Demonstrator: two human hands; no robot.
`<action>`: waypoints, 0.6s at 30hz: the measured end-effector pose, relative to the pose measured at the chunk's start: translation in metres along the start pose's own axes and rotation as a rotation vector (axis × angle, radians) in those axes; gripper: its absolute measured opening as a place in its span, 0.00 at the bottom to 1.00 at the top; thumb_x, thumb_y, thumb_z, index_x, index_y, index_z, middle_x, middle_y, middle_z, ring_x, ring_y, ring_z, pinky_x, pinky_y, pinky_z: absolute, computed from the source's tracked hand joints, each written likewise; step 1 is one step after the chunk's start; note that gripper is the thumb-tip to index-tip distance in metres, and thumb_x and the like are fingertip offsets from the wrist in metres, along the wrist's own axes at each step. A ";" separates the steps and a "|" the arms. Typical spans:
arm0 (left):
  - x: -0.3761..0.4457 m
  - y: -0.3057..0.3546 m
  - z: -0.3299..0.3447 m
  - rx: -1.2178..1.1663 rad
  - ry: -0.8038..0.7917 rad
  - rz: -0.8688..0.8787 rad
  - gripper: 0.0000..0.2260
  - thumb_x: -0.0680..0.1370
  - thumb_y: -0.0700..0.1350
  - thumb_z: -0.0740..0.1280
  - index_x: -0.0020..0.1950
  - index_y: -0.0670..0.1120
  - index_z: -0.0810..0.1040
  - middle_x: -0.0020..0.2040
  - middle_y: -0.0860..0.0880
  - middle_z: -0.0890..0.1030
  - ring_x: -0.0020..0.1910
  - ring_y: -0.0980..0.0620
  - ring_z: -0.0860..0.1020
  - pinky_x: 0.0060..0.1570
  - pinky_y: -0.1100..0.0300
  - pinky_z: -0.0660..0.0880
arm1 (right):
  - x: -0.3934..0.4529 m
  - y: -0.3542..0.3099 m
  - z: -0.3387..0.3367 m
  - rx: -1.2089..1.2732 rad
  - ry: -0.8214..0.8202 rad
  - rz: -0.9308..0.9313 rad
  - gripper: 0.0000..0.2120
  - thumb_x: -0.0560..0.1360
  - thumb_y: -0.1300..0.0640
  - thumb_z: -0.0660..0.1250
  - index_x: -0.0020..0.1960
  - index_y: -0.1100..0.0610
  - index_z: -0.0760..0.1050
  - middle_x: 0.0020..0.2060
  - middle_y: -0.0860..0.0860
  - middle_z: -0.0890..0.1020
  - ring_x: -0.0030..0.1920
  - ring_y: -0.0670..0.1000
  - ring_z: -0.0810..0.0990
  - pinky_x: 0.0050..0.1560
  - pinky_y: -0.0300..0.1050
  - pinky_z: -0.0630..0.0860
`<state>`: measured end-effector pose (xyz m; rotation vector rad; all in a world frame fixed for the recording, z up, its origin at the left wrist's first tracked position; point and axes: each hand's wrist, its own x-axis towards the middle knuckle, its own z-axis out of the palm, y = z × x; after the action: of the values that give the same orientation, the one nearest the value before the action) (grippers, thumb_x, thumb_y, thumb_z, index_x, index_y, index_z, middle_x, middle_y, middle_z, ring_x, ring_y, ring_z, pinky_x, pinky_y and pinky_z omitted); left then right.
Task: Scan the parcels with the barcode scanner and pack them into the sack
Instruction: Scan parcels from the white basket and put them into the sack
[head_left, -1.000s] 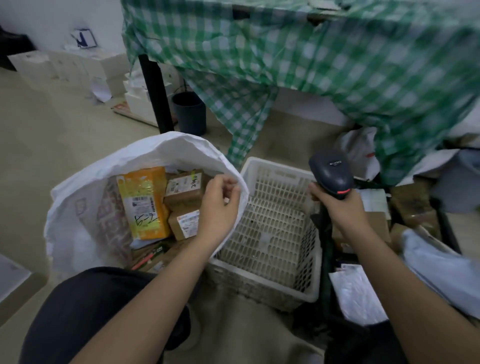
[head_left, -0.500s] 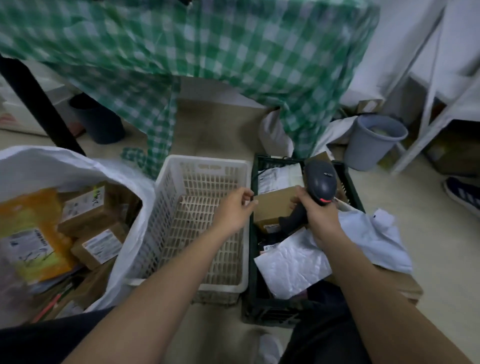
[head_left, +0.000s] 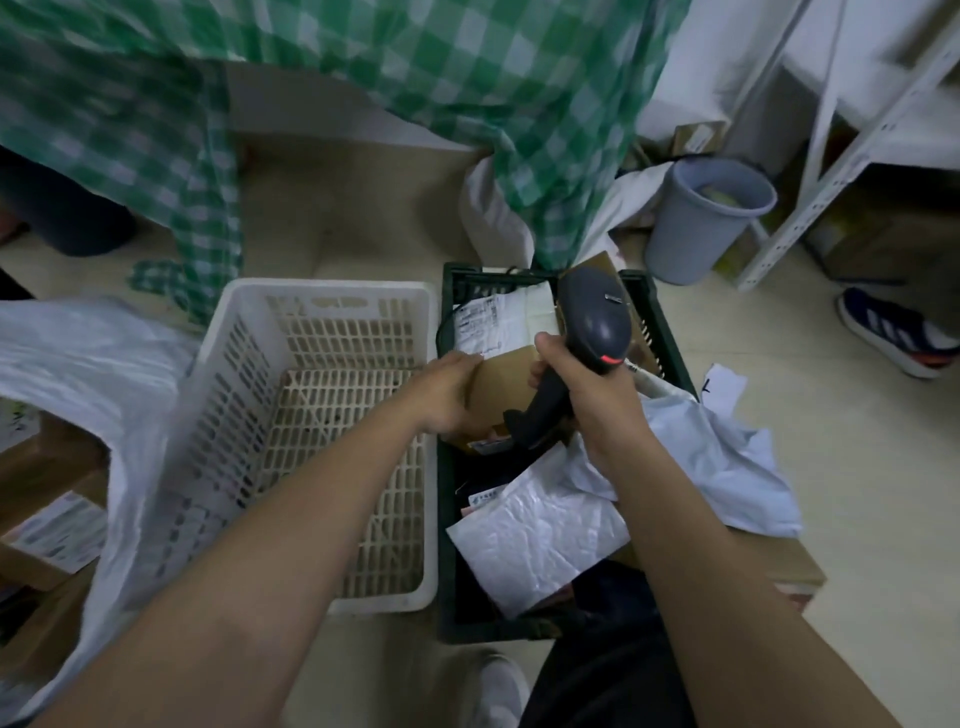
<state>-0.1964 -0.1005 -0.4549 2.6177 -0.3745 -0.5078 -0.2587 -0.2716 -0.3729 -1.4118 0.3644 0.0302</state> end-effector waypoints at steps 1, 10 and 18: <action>-0.002 0.000 -0.002 -0.039 0.014 -0.009 0.38 0.55 0.65 0.72 0.61 0.51 0.72 0.56 0.50 0.74 0.54 0.49 0.76 0.52 0.53 0.76 | 0.000 0.000 0.002 -0.003 -0.008 -0.010 0.05 0.72 0.58 0.75 0.40 0.55 0.79 0.35 0.54 0.81 0.39 0.51 0.81 0.45 0.46 0.79; -0.073 0.001 -0.074 -0.598 0.277 -0.260 0.35 0.68 0.60 0.75 0.69 0.46 0.67 0.56 0.52 0.72 0.47 0.54 0.76 0.40 0.64 0.74 | -0.015 -0.012 0.023 -0.001 -0.128 -0.161 0.12 0.74 0.59 0.72 0.54 0.57 0.73 0.39 0.50 0.79 0.39 0.48 0.78 0.42 0.44 0.76; -0.220 -0.041 -0.097 -0.848 0.313 -0.342 0.32 0.68 0.66 0.70 0.64 0.47 0.75 0.57 0.50 0.81 0.53 0.53 0.80 0.55 0.58 0.76 | -0.049 -0.013 0.073 -0.333 -0.406 -0.230 0.08 0.75 0.55 0.71 0.52 0.53 0.75 0.35 0.48 0.80 0.37 0.49 0.78 0.43 0.48 0.74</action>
<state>-0.3468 0.0452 -0.3303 1.8709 0.3386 -0.2624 -0.2851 -0.1938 -0.3396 -1.7248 -0.1478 0.1942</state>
